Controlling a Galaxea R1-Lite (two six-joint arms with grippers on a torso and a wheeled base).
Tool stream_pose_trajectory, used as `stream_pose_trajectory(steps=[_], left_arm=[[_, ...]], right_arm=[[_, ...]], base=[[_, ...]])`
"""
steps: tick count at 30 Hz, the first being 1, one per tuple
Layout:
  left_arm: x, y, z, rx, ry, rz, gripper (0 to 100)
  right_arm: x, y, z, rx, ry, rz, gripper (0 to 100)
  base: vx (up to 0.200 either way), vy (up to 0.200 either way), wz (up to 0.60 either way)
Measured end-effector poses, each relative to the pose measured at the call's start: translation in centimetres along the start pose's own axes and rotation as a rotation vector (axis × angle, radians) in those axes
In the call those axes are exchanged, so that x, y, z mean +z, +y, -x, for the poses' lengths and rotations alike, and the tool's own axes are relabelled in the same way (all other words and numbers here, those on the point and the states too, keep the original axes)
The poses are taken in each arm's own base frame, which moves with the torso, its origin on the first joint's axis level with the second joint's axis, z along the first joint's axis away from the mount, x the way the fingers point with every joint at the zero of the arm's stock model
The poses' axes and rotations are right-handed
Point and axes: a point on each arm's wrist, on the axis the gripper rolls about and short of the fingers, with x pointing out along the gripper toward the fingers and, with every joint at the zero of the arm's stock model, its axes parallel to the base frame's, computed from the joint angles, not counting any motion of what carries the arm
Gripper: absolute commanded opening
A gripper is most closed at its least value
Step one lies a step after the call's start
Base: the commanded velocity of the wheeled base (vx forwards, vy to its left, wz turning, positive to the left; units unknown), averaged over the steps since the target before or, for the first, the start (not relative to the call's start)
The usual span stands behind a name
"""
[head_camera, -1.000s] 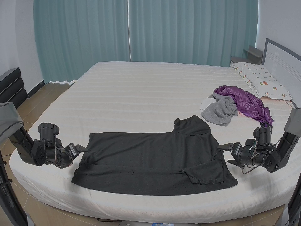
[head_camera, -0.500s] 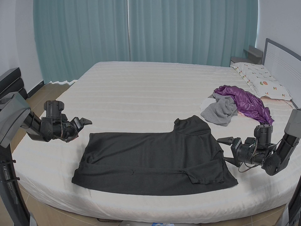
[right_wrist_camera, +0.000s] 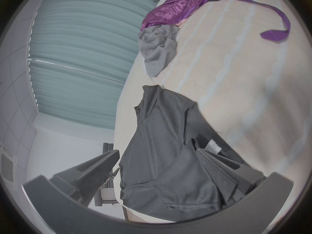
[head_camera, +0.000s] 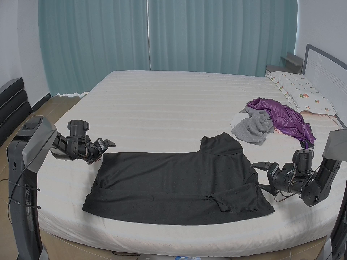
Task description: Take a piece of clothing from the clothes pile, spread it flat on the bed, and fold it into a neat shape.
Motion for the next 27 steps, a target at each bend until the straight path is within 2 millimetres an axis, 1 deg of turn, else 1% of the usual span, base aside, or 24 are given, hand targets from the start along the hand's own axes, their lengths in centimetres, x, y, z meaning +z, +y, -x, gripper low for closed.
stream_pose_trajectory(steps=[5, 11, 12, 20, 27], left_arm=[[-0.3, 0.3, -1.1, -0.014, -0.008, 0.013, 100], [-0.5, 0.3, -1.6, -0.032, -0.01, 0.024, 100], [-0.5, 0.3, -1.7, -0.034, -0.012, 0.023, 0], [-0.5, 0.7, -2.2, -0.029, -0.038, 0.043, 0], [-0.1, 1.0, -2.2, 0.006, -0.097, 0.086, 0]], right_arm=[[-0.1, -0.7, -0.3, -0.019, 0.011, -0.013, 100], [-0.4, -1.0, -0.5, -0.03, 0.021, -0.017, 100], [-0.4, -1.0, -0.5, -0.031, 0.023, -0.017, 100], [-0.6, -1.0, -0.5, -0.029, 0.022, -0.011, 100], [-0.7, -0.4, -0.7, -0.017, 0.014, 0.009, 100]], base=[[0.0, 0.0, 0.0], [0.0, 0.0, 0.0], [0.0, 0.0, 0.0], [0.0, 0.0, 0.0], [0.0, 0.0, 0.0]])
